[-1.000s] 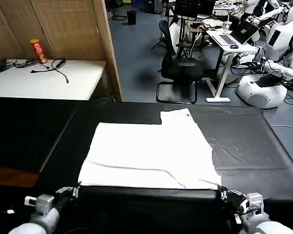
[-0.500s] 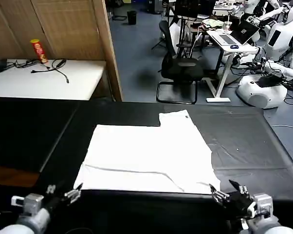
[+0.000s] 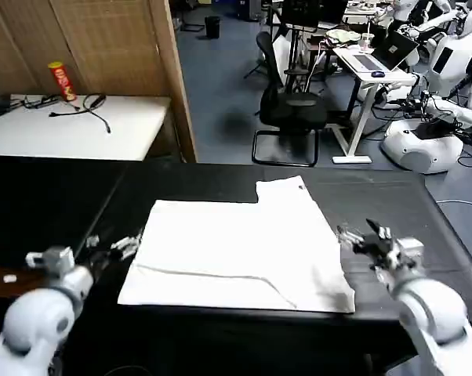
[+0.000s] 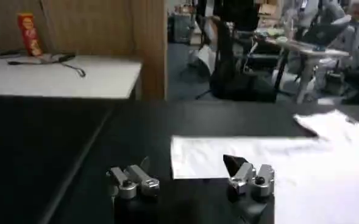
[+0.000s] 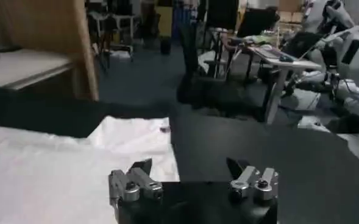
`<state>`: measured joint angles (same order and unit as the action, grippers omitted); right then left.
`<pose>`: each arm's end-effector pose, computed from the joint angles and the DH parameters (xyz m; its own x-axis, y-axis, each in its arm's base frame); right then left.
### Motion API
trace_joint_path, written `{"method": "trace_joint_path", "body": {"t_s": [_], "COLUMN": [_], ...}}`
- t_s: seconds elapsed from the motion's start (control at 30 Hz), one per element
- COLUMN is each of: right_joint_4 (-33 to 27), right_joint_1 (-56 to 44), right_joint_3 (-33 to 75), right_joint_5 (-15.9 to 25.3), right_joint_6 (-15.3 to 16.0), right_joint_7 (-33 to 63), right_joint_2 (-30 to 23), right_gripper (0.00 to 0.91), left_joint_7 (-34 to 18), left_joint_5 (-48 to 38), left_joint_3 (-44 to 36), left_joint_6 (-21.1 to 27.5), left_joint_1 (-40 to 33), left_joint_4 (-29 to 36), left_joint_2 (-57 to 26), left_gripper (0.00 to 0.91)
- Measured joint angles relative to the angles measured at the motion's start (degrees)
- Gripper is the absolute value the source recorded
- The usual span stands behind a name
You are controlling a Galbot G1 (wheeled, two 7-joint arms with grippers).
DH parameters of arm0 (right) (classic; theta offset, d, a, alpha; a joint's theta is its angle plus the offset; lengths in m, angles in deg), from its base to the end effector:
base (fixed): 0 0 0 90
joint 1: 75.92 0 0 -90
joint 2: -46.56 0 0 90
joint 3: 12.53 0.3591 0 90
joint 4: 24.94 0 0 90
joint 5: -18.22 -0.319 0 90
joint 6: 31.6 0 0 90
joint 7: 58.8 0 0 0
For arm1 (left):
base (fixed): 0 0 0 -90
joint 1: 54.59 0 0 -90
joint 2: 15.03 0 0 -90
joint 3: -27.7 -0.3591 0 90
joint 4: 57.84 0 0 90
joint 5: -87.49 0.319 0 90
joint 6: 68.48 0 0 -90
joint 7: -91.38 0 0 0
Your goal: Fold and organize the clothes.
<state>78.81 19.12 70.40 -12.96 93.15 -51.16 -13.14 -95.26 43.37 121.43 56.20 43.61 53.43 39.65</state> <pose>0.3295 -0.1100 -0.2358 -0.9287 -0.0782 0.3625 -0.1052 0.9929 -0.0552 0.2669 0.1565 -0.2278 -0.9072 0.1124 0.4053 0.0838 0.9926 -0.0876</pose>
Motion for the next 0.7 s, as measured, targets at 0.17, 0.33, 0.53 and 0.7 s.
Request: {"method": "trace_joint_path", "body": {"t_s": [0.17,0.33,0.53,0.7], "right_joint_4": [-9.90,-18.71,-27.22,-31.80], "right_joint_1": [8.54,15.34,21.22,24.21], "right_joint_3": [-5.91,-9.81,-12.75,-14.41], "right_joint_5": [-0.24,-0.71,-1.75,-1.80], "right_joint_6": [-1.71,-1.34,-0.79,0.94], "right_joint_7": [0.58,0.46,0.15,0.25], "right_joint_2": [-1.81,-3.07,-4.79,-6.51], "right_gripper": [0.878,0.878,0.878,0.878], "left_joint_7": [1.20,2.01,2.69,2.93], "left_joint_5": [-0.42,-0.41,0.00,0.21], "left_joint_3": [-6.02,-11.35,-15.53,-17.35], "left_joint_6": [0.59,1.20,1.12,1.11], "left_joint_1": [-9.44,-17.59,-24.34,-28.27], "left_joint_4": [-9.95,-19.17,-26.40,-31.52], "left_joint_2": [0.44,1.94,3.22,4.56], "left_gripper": [0.878,0.878,0.878,0.878]}}
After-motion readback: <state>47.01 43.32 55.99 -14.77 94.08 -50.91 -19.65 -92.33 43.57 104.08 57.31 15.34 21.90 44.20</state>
